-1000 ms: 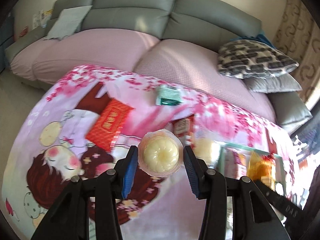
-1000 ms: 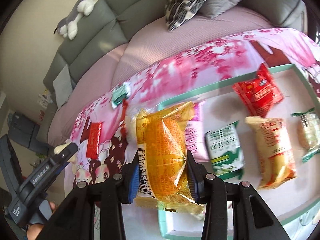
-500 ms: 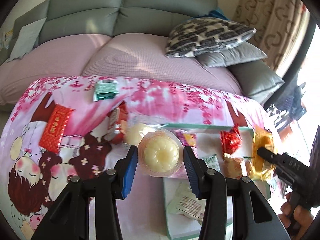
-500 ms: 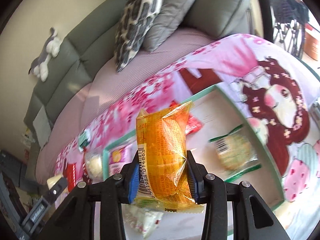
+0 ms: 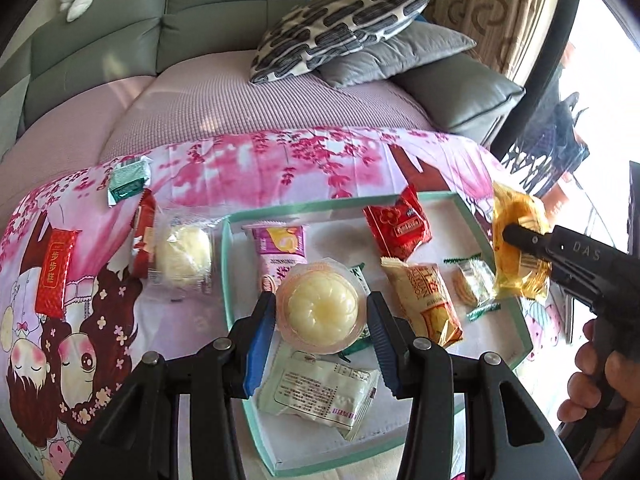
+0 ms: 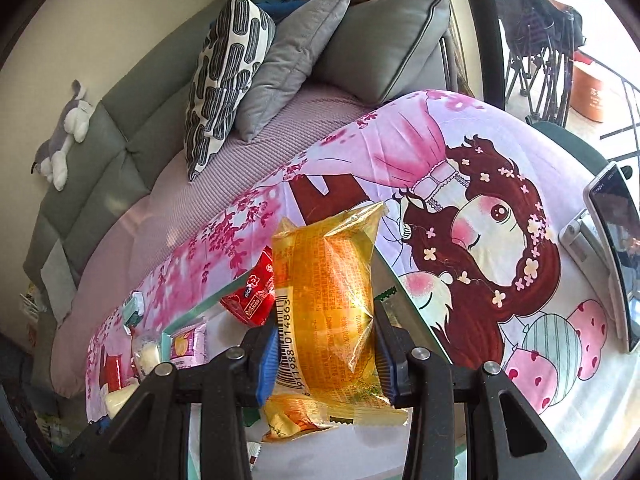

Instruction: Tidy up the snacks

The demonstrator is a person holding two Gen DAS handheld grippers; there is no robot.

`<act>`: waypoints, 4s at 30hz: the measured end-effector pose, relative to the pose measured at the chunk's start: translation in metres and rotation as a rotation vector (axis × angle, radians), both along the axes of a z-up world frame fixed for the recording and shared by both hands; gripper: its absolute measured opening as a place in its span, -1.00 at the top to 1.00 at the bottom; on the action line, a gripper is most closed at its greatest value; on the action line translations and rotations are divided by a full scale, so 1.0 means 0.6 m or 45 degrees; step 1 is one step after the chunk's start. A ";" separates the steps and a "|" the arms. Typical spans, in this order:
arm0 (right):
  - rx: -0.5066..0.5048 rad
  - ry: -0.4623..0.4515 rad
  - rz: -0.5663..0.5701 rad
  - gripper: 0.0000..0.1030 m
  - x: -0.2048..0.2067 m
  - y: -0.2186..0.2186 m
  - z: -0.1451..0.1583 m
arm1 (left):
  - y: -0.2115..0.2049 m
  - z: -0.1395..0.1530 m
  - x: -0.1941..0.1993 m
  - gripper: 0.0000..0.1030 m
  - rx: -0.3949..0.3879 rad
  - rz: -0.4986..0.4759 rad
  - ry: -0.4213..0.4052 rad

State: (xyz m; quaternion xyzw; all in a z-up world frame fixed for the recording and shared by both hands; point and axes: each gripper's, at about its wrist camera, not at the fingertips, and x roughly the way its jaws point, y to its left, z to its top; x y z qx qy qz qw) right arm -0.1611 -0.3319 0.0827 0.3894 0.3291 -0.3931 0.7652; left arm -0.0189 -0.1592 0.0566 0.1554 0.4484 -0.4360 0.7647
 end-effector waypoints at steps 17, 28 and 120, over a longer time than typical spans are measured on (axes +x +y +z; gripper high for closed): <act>0.074 0.066 0.142 0.16 0.054 -0.008 -0.070 | -0.066 -0.052 -0.020 0.07 0.075 -0.040 -0.071; 0.070 0.119 0.186 0.16 0.073 -0.009 -0.091 | -0.076 -0.076 -0.006 0.07 0.104 -0.021 -0.054; -0.202 0.075 0.394 -1.00 0.138 0.083 -0.020 | 0.233 -0.016 0.228 -0.93 -0.078 0.829 -0.012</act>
